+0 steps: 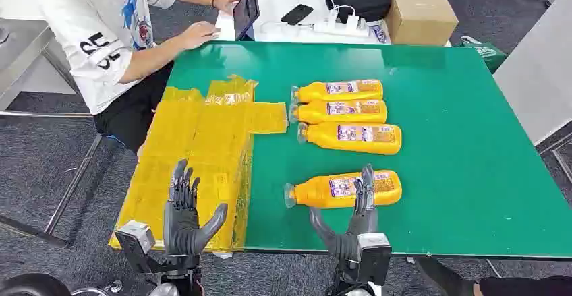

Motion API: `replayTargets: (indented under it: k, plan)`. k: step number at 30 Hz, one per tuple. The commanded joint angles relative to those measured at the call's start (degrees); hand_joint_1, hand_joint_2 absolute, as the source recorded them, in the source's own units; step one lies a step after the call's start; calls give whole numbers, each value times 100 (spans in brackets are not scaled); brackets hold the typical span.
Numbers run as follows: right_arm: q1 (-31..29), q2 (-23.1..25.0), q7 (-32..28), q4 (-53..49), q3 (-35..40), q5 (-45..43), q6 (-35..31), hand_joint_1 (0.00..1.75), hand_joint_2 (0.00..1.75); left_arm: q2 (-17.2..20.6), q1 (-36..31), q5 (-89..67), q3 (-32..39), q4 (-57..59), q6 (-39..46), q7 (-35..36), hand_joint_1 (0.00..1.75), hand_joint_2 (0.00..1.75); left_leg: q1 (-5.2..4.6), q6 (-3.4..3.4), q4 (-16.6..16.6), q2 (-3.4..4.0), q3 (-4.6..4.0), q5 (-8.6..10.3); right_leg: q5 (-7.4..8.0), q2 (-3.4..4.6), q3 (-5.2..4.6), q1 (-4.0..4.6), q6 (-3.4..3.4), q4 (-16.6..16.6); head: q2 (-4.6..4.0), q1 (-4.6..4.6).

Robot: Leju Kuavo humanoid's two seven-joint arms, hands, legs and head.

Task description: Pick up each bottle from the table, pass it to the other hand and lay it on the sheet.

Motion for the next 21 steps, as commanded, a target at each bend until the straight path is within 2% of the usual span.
replayTargets:
  k: [1, 3, 5, 21]
  plan:
    - [-163, 10, 6, 376, -100, -17, 63, 0, 175, 100, -178, -177, 5, 415, 146, 31, 0, 175, 2, -3, -7, 4, 27, -7, -6, -2, 27, 4, -7, -9, 0, 0]
    - [-164, 15, 6, 389, -100, -13, 68, 0, 175, 95, -167, -194, 9, 406, 165, 36, 0, 175, 11, -8, -6, 13, 58, -24, -17, 1, 60, 15, -17, -13, 0, 2]
    - [-168, 14, 6, 404, -106, -9, 67, 0, 175, 93, -162, -194, 13, 412, 170, 36, 0, 175, 4, -4, -6, 6, 27, -9, -6, 0, 27, 6, -8, -9, 0, 2]
    - [-162, -13, 6, 506, -67, 271, -44, 0, 175, 90, -98, -388, 22, 382, 330, 12, 0, 175, 9, -6, -8, 13, 49, -19, -13, 3, 50, 12, -13, -14, 0, 0]
